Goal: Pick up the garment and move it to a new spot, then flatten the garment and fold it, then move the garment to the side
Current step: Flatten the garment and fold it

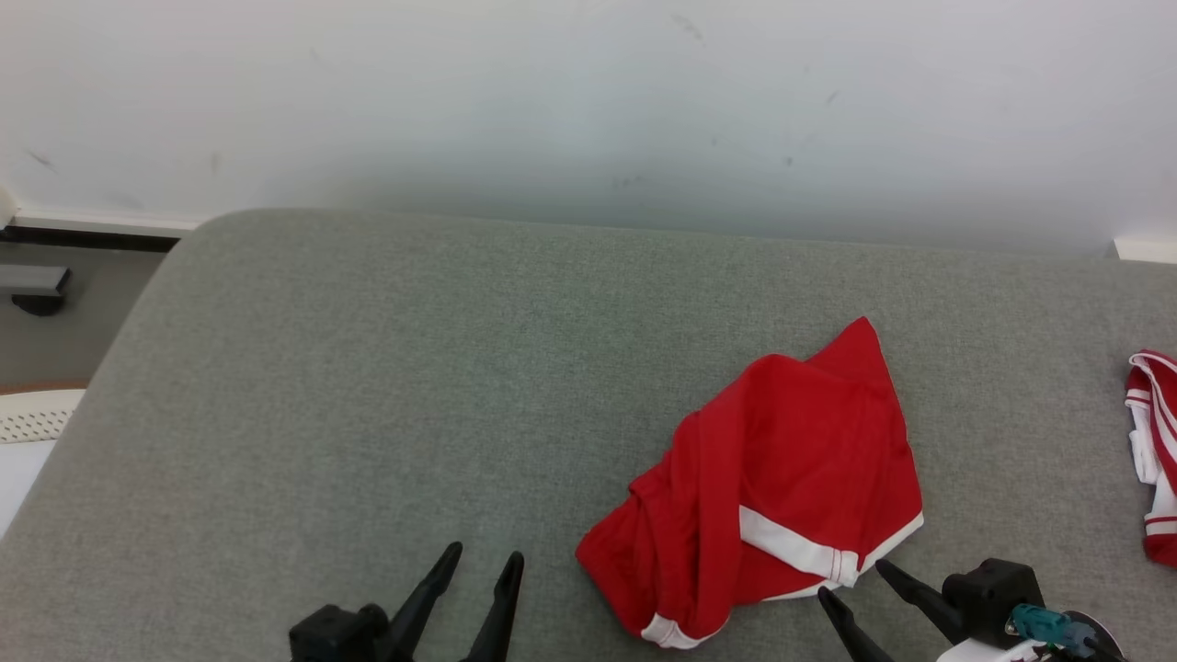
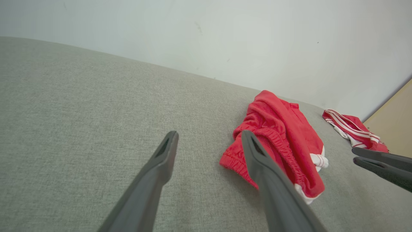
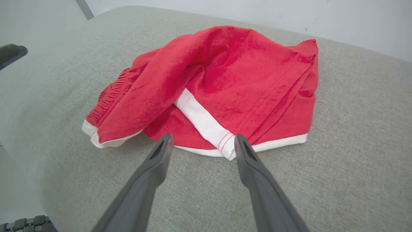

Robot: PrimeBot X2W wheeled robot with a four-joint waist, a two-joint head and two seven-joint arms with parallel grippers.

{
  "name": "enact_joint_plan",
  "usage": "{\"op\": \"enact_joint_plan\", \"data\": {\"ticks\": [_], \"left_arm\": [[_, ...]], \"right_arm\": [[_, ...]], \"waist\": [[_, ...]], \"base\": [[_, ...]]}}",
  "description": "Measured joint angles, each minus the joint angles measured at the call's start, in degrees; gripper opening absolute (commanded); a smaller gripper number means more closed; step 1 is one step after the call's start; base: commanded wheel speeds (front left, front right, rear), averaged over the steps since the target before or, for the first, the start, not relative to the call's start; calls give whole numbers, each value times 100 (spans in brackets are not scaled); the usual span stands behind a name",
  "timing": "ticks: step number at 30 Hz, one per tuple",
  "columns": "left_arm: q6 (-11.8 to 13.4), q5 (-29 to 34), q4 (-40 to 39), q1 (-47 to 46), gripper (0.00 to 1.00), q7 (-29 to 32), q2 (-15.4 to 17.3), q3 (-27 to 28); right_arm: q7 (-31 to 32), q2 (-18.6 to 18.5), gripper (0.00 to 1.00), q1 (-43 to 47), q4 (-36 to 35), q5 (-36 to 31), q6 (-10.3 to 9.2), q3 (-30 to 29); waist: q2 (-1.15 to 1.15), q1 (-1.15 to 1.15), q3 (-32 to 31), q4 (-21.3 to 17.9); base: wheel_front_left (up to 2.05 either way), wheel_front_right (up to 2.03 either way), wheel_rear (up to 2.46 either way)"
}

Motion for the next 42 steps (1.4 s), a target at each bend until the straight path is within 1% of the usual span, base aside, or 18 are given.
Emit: {"op": "enact_joint_plan", "data": {"ticks": [3, 7, 12, 18, 25, 30, 42], "left_arm": [[0, 0, -5, -37, 100, 0, -2, -7], [-5, 0, -1, -117, 100, 0, -13, -32], [-33, -2, 26, -163, 100, 0, -13, -45], [-33, -10, 60, -166, 100, 0, -4, -51], [-26, -19, 73, -165, 100, -1, 12, -53], [-16, -20, 73, -164, 100, -1, 29, -56], [52, -45, 53, -147, 100, 0, 67, -81]], "right_arm": [[-192, 143, 100, -40, 221, -350, 0, -92], [-468, 372, 100, -258, 790, -693, 0, -155], [-676, 676, 100, -482, 1455, -743, 0, -202], [-843, 794, 100, -593, 1958, -686, 0, -241], [-1081, 829, 100, -726, 2162, -611, 0, -131], [-1113, 826, 100, -741, 2216, -669, 0, -136], [-1079, 932, 100, -583, 2070, -867, 0, -238]], "waist": [[0, 0, 64, -23], [0, 0, 146, -26], [0, 0, 202, 31], [0, 0, 209, 87], [0, 0, 172, 87], [0, 0, 143, 94], [0, 0, 112, 91]], "base": [[0, 0, 0], [0, 0, 0], [0, 0, 0], [0, 0, 0], [0, 0, 0], [0, 0, 0], [0, 0, 0]]}}
